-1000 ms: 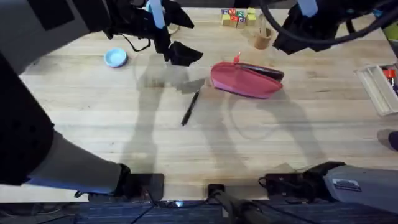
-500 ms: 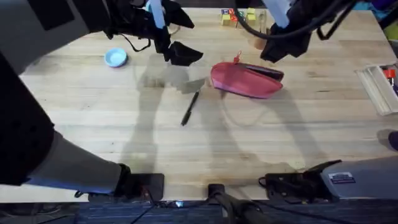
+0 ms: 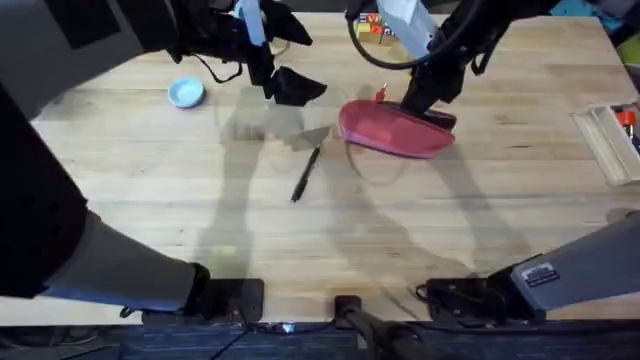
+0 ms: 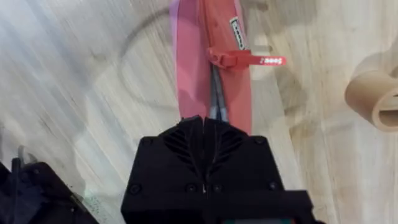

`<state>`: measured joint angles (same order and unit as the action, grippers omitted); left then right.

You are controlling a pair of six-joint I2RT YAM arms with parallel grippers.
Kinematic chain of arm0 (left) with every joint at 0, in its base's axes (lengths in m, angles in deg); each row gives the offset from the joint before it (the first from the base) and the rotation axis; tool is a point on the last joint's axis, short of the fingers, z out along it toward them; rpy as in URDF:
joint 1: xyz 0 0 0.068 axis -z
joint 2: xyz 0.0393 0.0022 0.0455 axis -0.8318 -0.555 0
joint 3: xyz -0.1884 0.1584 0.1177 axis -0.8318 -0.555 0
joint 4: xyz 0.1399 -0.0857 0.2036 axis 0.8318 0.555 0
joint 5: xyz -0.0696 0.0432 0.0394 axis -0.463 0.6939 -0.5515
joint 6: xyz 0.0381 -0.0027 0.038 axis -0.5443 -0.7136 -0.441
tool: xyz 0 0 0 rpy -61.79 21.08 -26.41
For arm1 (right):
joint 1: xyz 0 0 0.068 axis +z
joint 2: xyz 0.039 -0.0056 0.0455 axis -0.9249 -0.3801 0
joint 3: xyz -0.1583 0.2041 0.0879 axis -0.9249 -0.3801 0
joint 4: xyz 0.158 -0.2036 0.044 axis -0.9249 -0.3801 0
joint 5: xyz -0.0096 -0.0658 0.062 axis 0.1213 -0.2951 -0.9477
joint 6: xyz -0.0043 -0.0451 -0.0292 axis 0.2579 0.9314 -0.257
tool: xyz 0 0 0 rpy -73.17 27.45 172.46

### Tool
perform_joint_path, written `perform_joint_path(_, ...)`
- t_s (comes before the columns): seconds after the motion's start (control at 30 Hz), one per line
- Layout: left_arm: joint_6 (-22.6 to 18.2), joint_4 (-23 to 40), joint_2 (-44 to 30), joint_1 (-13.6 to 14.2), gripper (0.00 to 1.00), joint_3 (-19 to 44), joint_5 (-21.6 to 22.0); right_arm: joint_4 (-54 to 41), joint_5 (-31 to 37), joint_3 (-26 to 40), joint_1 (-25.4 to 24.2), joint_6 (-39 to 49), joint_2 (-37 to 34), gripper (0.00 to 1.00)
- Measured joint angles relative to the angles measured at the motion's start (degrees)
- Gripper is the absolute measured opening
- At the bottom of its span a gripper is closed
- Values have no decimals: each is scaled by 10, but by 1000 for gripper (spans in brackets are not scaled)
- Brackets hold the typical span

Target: Unzip the bag, pick up the pens from the table one at a time and place them inside, then zip the bag closed.

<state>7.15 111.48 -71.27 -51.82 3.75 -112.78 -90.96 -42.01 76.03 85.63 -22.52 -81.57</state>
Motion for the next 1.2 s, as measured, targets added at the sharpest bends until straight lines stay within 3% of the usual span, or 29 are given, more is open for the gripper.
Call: perform_joint_path(1.2, 0, 0, 0, 0, 994, 0, 0, 78, -3, -3, -7, 8, -118, 32)
